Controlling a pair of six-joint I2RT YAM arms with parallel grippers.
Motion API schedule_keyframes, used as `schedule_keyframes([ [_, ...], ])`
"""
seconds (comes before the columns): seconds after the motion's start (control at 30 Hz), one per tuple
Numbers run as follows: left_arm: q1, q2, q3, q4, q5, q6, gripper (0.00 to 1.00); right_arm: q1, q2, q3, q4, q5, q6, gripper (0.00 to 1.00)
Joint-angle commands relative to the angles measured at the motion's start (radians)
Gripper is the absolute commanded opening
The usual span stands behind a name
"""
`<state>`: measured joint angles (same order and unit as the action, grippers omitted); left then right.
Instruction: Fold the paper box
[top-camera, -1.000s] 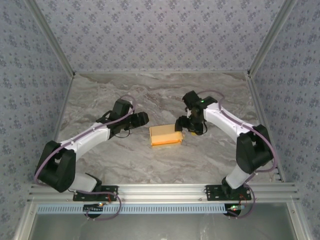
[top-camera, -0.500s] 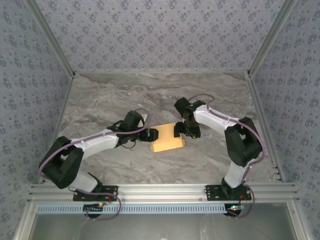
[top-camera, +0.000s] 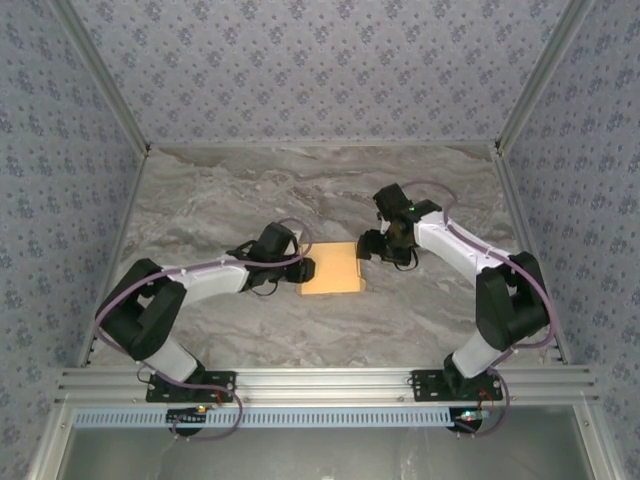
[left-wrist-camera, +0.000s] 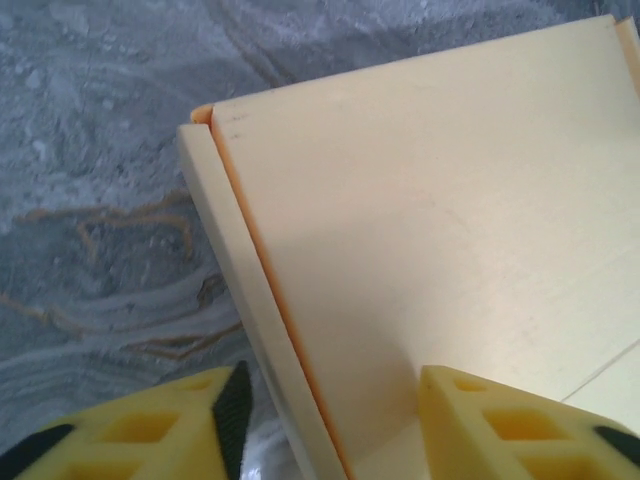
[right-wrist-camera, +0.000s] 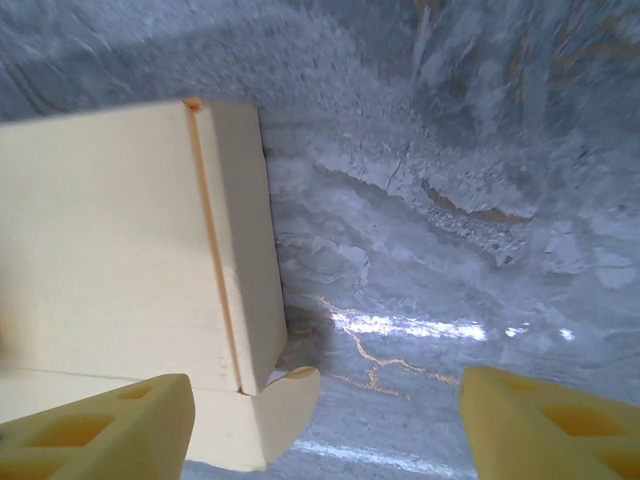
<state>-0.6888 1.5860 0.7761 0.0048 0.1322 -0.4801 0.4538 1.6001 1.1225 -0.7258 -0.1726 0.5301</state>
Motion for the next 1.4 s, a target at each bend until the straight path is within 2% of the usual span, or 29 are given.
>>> schedule_keyframes([
  [0.0,0.020,0.061,0.002,-0.065,-0.008,0.006,0.44,0.006,0.005,-0.073,0.121,-0.126,-0.012,0.69],
  [0.13,0.058,0.065,-0.013,-0.040,0.029,-0.022,0.41,0.003,-0.013,-0.135,0.247,-0.167,-0.048,0.69],
  [0.23,0.114,0.075,-0.019,-0.022,0.123,-0.054,0.41,-0.003,-0.062,-0.197,0.338,-0.163,-0.117,0.74],
  [0.43,0.186,0.133,0.002,-0.019,0.267,-0.088,0.41,0.012,-0.206,-0.346,0.517,-0.092,-0.366,0.79],
  [0.6,0.236,0.166,-0.003,-0.015,0.332,-0.180,0.37,0.084,-0.362,-0.520,0.782,-0.020,-0.606,0.81],
  [0.67,0.253,0.170,-0.010,0.004,0.368,-0.213,0.35,0.088,-0.362,-0.542,0.841,-0.031,-0.632,0.82],
  [0.77,0.261,0.170,-0.002,0.006,0.392,-0.230,0.35,0.044,-0.264,-0.466,0.806,-0.076,-0.521,0.81],
  [0.9,0.264,0.170,0.006,0.000,0.397,-0.234,0.35,-0.024,-0.140,-0.376,0.799,-0.209,-0.306,0.81],
  [1.03,0.288,0.175,-0.030,0.064,0.435,-0.247,0.32,-0.110,-0.080,-0.346,0.832,-0.356,-0.165,0.83],
  [1.17,0.318,0.215,-0.032,0.094,0.506,-0.209,0.28,-0.224,0.009,-0.346,0.945,-0.626,0.041,0.86],
  [1.23,0.328,0.230,-0.038,0.126,0.534,-0.216,0.28,-0.234,0.059,-0.319,0.927,-0.704,0.121,0.87],
  [1.37,0.347,0.248,-0.064,0.226,0.590,-0.258,0.25,-0.232,0.128,-0.296,0.919,-0.744,0.215,0.89],
])
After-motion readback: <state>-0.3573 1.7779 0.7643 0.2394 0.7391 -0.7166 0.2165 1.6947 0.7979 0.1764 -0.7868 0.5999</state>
